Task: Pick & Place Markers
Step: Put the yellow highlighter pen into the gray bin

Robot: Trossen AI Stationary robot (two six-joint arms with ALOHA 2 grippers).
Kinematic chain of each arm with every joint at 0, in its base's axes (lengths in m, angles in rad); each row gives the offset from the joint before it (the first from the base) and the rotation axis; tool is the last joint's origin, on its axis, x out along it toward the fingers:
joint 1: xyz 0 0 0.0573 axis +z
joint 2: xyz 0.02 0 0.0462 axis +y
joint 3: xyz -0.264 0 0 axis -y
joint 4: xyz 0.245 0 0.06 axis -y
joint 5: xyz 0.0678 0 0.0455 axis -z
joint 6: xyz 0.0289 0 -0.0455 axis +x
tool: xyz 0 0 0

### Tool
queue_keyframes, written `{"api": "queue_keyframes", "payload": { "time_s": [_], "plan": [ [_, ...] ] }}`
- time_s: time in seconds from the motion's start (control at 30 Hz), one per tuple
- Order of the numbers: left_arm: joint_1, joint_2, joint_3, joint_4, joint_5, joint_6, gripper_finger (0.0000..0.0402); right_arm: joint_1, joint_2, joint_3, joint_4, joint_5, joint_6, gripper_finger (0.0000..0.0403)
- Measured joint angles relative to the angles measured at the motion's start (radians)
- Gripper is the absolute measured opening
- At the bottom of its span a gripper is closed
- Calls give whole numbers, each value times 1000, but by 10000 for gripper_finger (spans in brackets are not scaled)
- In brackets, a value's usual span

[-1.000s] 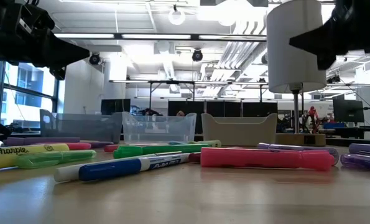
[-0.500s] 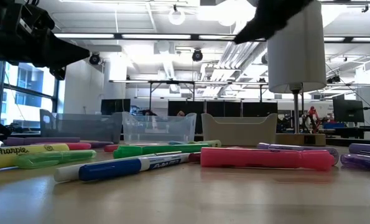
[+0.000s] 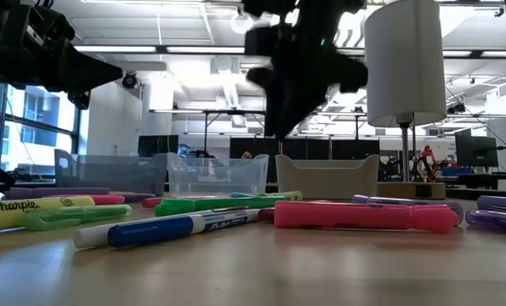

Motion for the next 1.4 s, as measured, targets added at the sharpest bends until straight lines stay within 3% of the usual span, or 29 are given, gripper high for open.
{"api": "queue_keyframes", "payload": {
  "time_s": [0.2,0.53,0.87,1.4],
  "plan": [
    [0,0,0,0,1,0,1,-9,136,35,-66,44,-169,122],
    [0,0,0,0,4,0,1,-53,217,36,-76,78,-243,99],
    [0,0,0,0,3,0,1,-81,228,38,-72,36,-182,55],
    [0,0,0,0,2,0,1,-80,223,52,-121,18,-13,60]
  ]
}}
